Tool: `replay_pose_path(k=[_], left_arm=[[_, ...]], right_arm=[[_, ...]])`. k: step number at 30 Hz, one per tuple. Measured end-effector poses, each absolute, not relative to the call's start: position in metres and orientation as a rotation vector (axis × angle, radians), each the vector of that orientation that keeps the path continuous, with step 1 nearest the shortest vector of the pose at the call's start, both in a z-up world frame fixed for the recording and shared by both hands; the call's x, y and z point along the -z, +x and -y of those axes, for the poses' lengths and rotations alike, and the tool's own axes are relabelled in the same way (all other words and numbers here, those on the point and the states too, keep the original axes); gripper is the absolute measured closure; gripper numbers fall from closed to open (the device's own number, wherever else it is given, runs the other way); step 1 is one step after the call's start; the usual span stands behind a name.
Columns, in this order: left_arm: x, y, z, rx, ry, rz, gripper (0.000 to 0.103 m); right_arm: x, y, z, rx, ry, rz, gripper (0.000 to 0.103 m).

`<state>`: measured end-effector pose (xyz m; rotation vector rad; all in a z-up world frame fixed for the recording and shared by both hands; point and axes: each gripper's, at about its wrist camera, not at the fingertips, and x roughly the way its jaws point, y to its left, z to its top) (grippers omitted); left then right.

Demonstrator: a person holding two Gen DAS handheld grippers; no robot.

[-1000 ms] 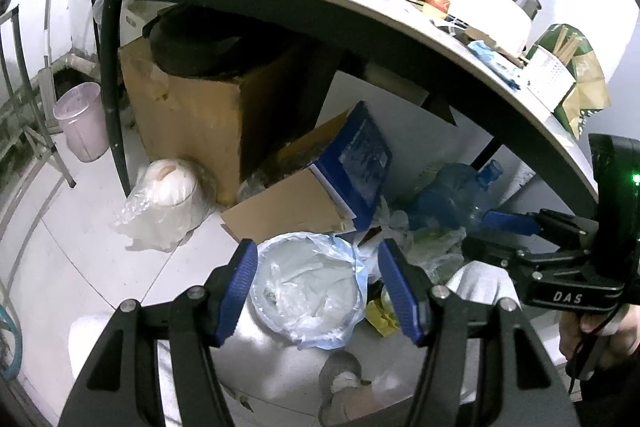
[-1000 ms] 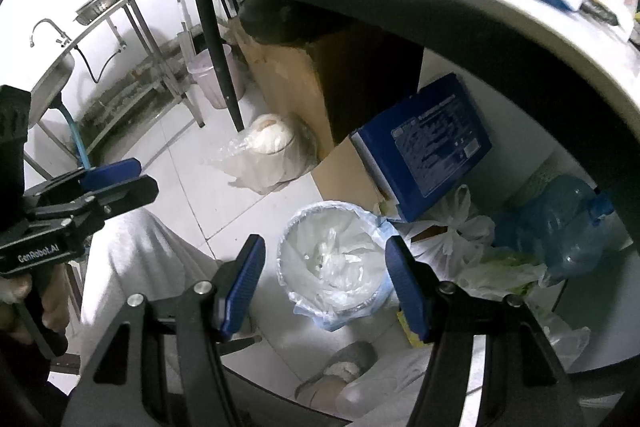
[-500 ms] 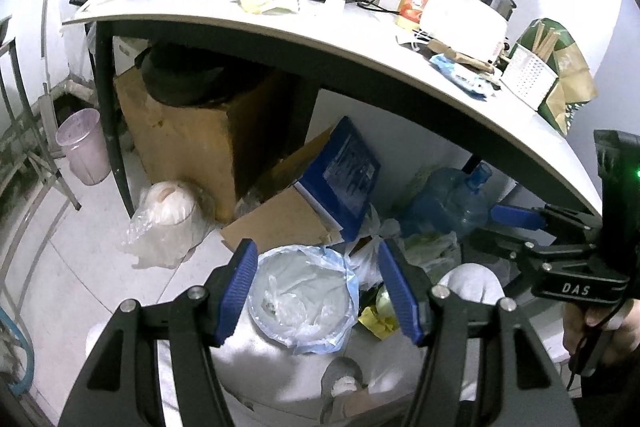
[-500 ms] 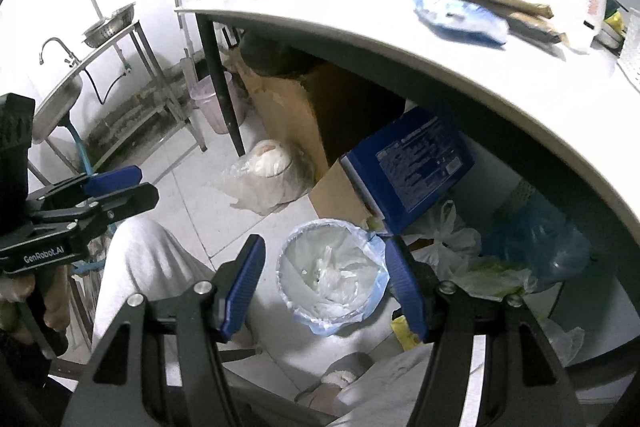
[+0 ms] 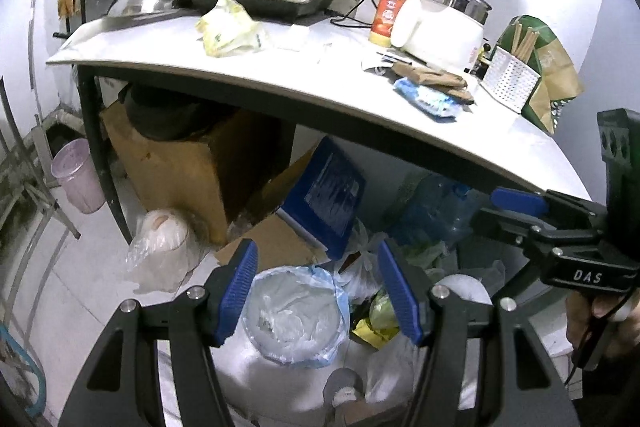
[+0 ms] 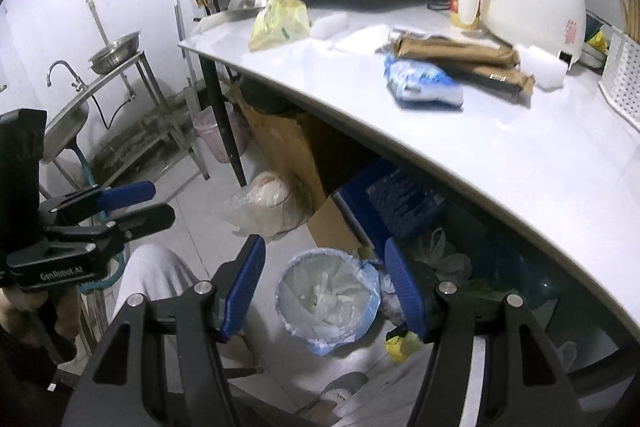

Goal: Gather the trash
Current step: 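Raise the right tool back up to the counter, then grasp the blue-and-white snack wrapper with the right tool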

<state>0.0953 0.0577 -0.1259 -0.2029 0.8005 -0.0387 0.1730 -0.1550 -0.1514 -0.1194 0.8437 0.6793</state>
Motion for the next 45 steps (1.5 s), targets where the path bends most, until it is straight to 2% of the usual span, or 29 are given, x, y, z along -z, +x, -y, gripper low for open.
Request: replay_pose_path(k=[21, 45], left_arm=[[0.084, 0.143, -0.055, 0.076, -0.127, -0.738, 0.040], [0.090, 0.188, -0.076, 0.091, -0.137, -0.742, 0.040]], right_arm=[[0.103, 0.217, 0.163, -0.650, -0.091, -0.749, 0.043], [0.125, 0.296, 0.131, -0.591, -0.120, -0.793, 0.043]])
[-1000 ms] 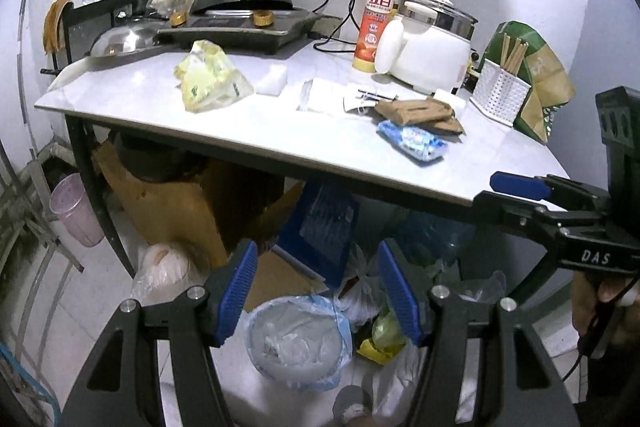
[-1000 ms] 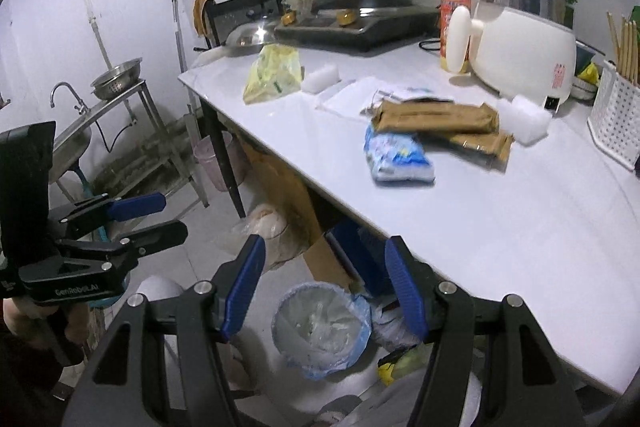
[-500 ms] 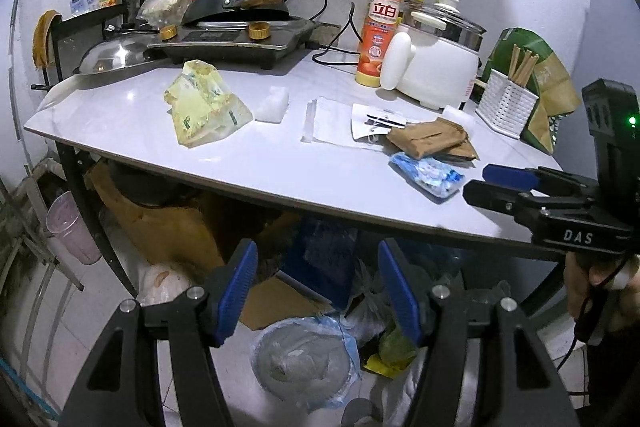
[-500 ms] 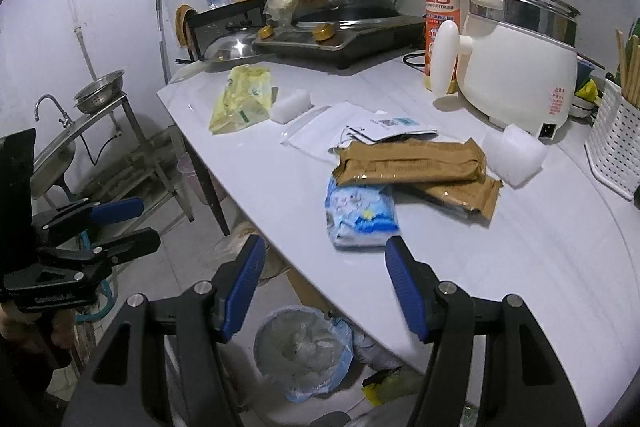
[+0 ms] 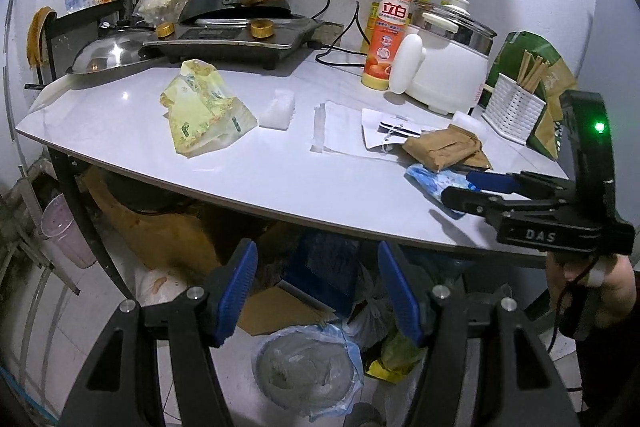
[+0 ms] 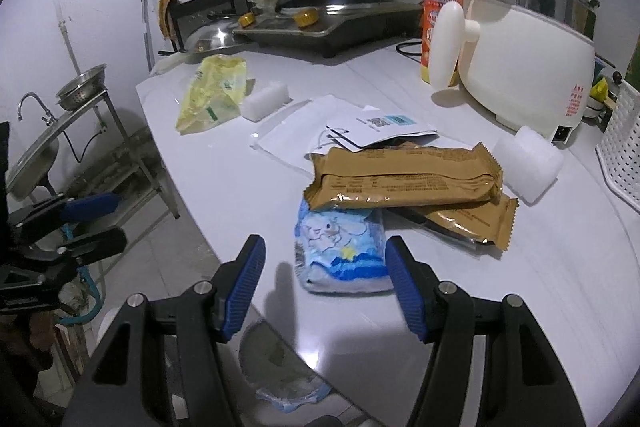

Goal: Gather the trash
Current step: 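Grasp the blue-and-white snack wrapper with the right tool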

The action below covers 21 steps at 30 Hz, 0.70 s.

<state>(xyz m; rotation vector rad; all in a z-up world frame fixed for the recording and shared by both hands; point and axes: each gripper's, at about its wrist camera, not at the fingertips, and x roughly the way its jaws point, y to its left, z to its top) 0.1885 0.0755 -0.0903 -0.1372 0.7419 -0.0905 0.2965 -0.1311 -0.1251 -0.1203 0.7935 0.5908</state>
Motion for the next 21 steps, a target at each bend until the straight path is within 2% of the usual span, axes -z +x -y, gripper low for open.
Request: replay_pose_path(k=[4, 6, 10, 12, 14, 21], left_arm=[[0.091, 0.190, -0.078, 0.090, -0.141, -0.742, 0.040], [0.091, 0.190, -0.079, 0.089, -0.142, -0.741, 0.040], [0.091, 0.191, -0.079, 0.089, -0.141, -0.742, 0.040], [0.090, 0.190, -0.079, 0.089, -0.140, -0.740, 0.040], [0.089, 0.189, -0.078, 0.088, -0.139, -0.736, 0.040], [0.079, 0.183, -0.072, 0.091, -0.123, -0.717, 0.040]], right_arm=[[0.133, 0.303, 0.127, -0.566, -0.135, -0.809, 0.045], [0.136, 0.304, 0.126, -0.557, -0.141, -0.816, 0.054], [0.136, 0.304, 0.127, -0.556, -0.155, -0.805, 0.061], [0.135, 0.301, 0.128, -0.557, -0.161, -0.796, 0.073], [0.132, 0.297, 0.129, -0.559, -0.168, -0.787, 0.078], [0.118, 0.283, 0.139, -0.581, -0.158, -0.754, 0.084]])
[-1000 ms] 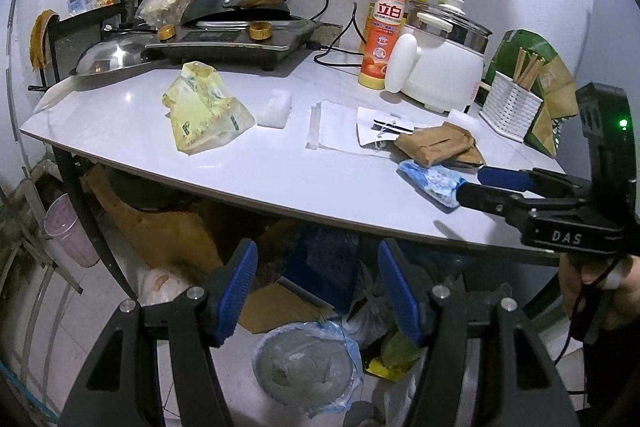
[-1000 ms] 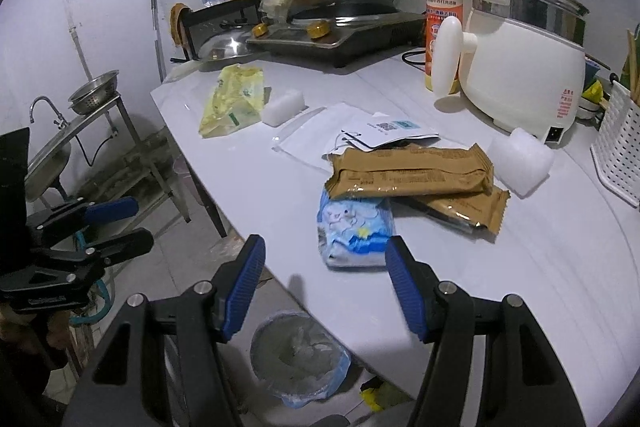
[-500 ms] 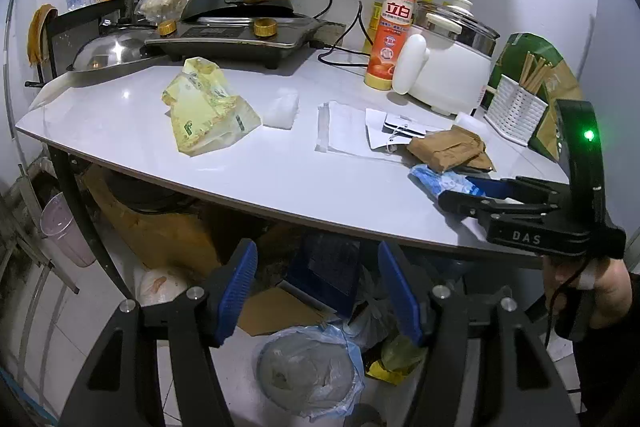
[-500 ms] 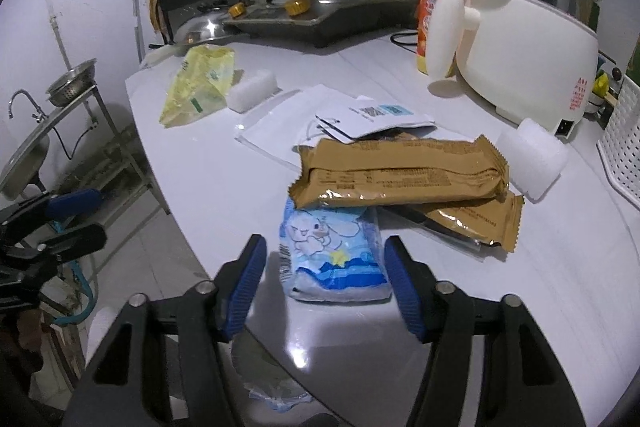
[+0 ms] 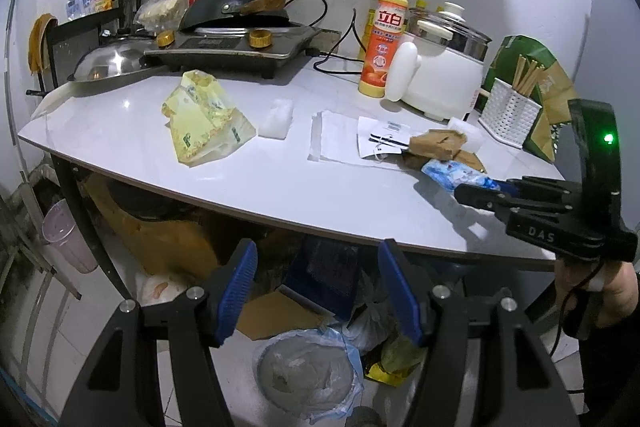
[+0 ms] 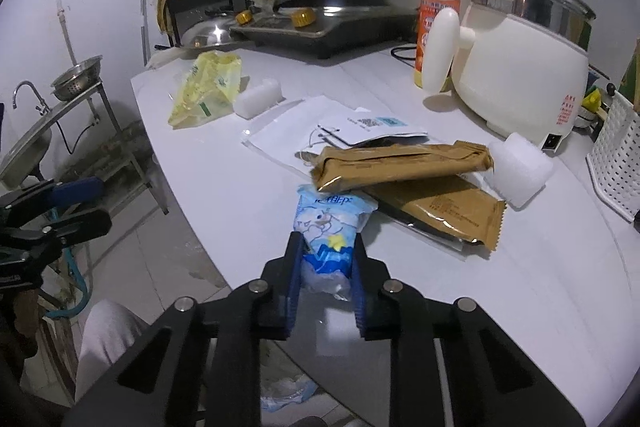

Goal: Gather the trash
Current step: 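Grasp the blue-and-white snack wrapper with the right tool, then grasp the yellow plastic bag with the left tool while the right tool holds the wrapper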

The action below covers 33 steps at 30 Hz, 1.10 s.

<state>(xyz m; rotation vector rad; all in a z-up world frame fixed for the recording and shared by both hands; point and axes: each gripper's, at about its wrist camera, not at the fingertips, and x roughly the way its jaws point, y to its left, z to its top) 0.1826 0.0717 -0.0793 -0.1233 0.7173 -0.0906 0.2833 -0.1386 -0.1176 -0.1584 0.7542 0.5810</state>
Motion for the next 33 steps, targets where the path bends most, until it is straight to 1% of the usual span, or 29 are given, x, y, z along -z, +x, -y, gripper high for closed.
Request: replay_pose_path(k=[9, 18, 26, 33], left_arm=[[0.074, 0.179, -0.064, 0.092, -0.108, -0.710, 0.040], [0.064, 0.196, -0.075, 0.060, -0.100, -0.690, 0.040], [0.062, 0.229, -0.096, 0.018, -0.083, -0.671, 0.039], [0.073, 0.268, -0.122, -0.024, -0.087, -0.680, 0.039]], right_arm=[[0.098, 0.266, 0.152, -0.591, -0.144, -0.708, 0.084], [0.082, 0.261, 0.167, -0.579, -0.128, -0.669, 0.084], [0.066, 0.275, 0.175, -0.564, -0.102, -0.622, 0.084], [0.073, 0.303, 0.169, -0.544, -0.104, -0.629, 0.084]])
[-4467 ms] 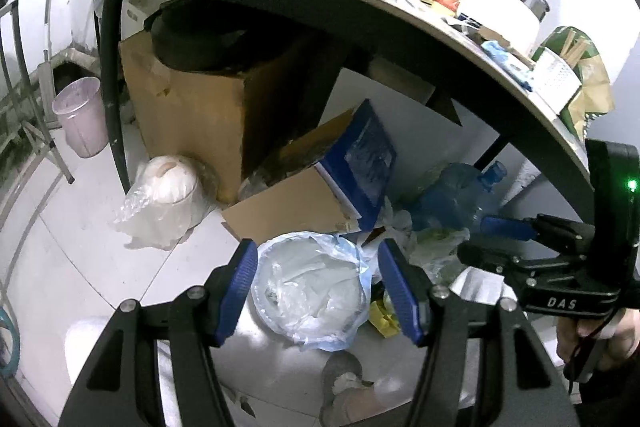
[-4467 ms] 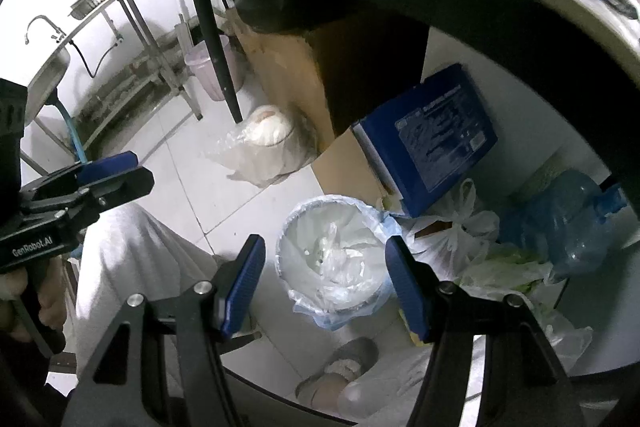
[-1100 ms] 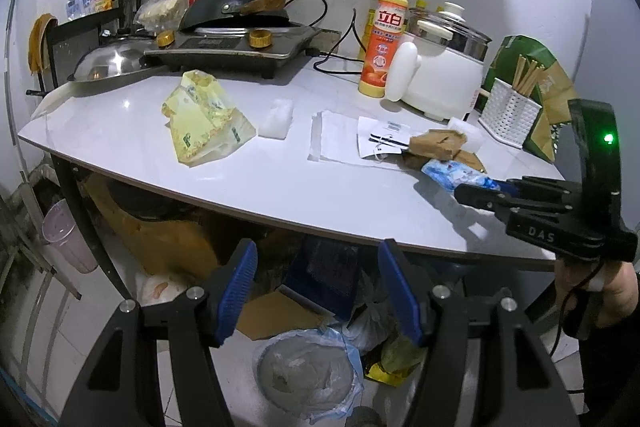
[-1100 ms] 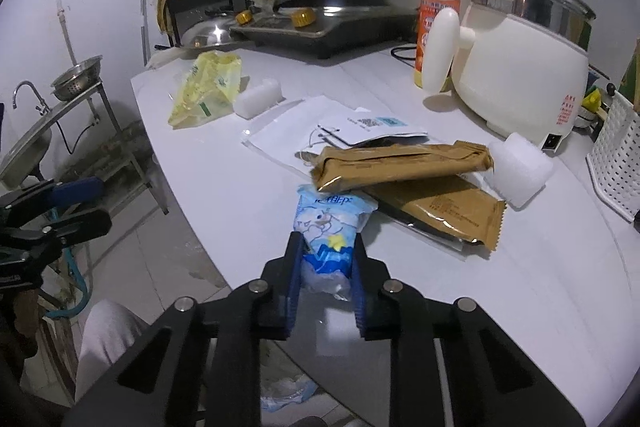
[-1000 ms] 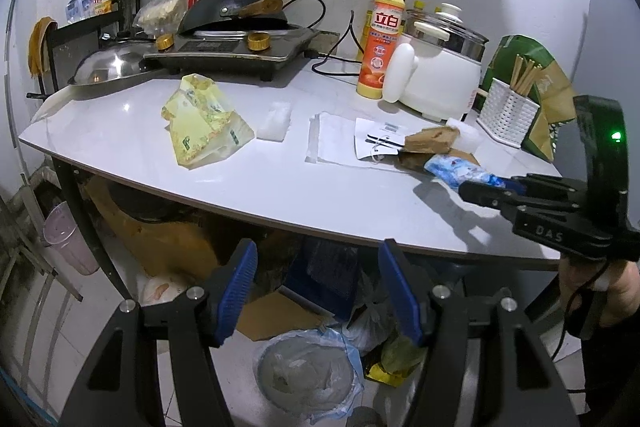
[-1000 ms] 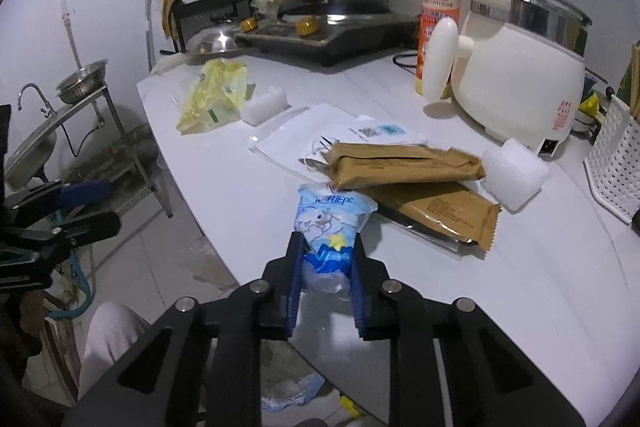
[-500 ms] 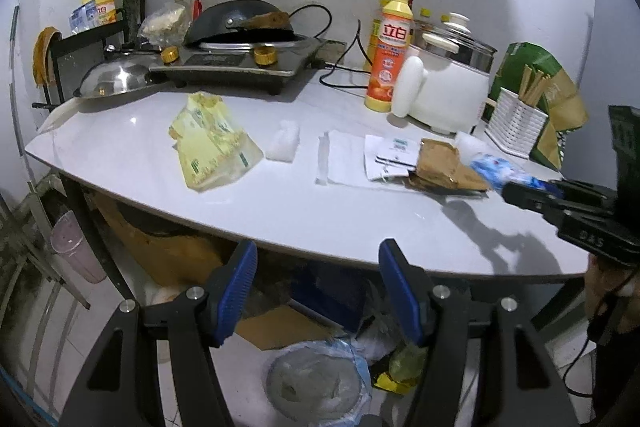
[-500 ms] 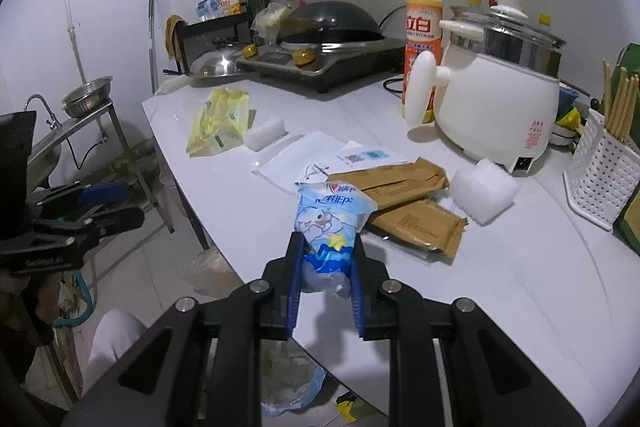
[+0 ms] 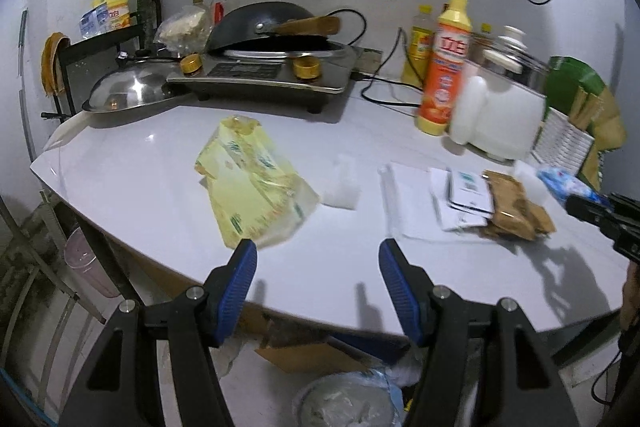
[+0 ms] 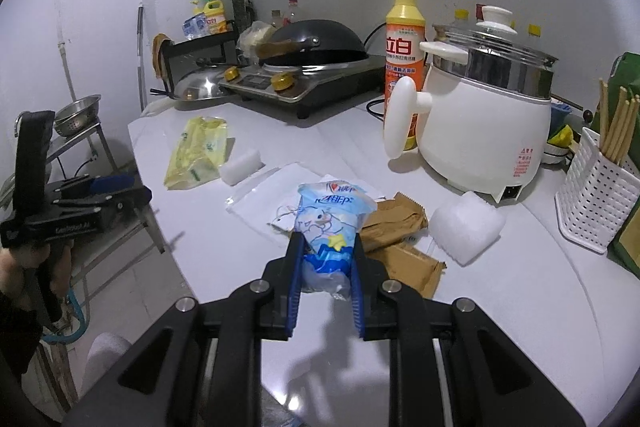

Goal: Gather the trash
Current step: 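Grasp the yellow plastic bag with the left tool while the right tool holds the wrapper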

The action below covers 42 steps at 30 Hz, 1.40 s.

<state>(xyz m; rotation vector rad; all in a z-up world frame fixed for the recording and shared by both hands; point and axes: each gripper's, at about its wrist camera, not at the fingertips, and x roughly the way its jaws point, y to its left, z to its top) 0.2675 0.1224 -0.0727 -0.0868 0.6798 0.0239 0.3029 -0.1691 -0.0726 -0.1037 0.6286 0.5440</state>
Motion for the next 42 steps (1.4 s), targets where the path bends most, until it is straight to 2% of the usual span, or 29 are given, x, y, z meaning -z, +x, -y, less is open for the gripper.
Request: replay_pose_path(k=[2, 4, 5, 13, 21, 24, 25, 27, 30, 34, 42], left_arm=[[0.075, 0.278, -0.130, -0.038, -0.091, -0.679, 0.037], [0.077, 0.288, -0.139, -0.057, -0.097, -0.669, 0.026], [0.079, 0.291, -0.142, -0.069, -0.098, -0.664, 0.025], [0.097, 0.332, -0.173, -0.122, -0.143, -0.680, 0.024], [0.108, 0.346, -0.168, -0.097, -0.108, -0.723, 0.024], [0.109, 0.344, -0.165, -0.091, -0.087, -0.729, 0.037], [0.109, 0.343, -0.163, -0.089, -0.079, -0.728, 0.045], [0.107, 0.342, -0.161, -0.090, -0.064, -0.729, 0.051], [0.103, 0.338, -0.158, -0.079, -0.056, -0.729, 0.066], [0.094, 0.326, -0.152, -0.068, -0.046, -0.719, 0.073], [0.070, 0.290, -0.141, -0.059, -0.038, -0.682, 0.074]], right_arm=[[0.075, 0.311, 0.168, -0.538, -0.103, -0.631, 0.084], [0.076, 0.317, 0.166, -0.533, -0.101, -0.629, 0.084], [0.076, 0.320, 0.165, -0.531, -0.101, -0.628, 0.084], [0.082, 0.337, 0.157, -0.521, -0.100, -0.633, 0.084], [0.089, 0.342, 0.156, -0.513, -0.098, -0.649, 0.084], [0.089, 0.340, 0.158, -0.512, -0.097, -0.648, 0.084], [0.088, 0.339, 0.158, -0.512, -0.097, -0.647, 0.084], [0.087, 0.337, 0.159, -0.513, -0.097, -0.644, 0.084], [0.084, 0.333, 0.161, -0.514, -0.096, -0.639, 0.084], [0.078, 0.324, 0.165, -0.514, -0.094, -0.627, 0.084], [0.067, 0.300, 0.175, -0.520, -0.096, -0.608, 0.084]])
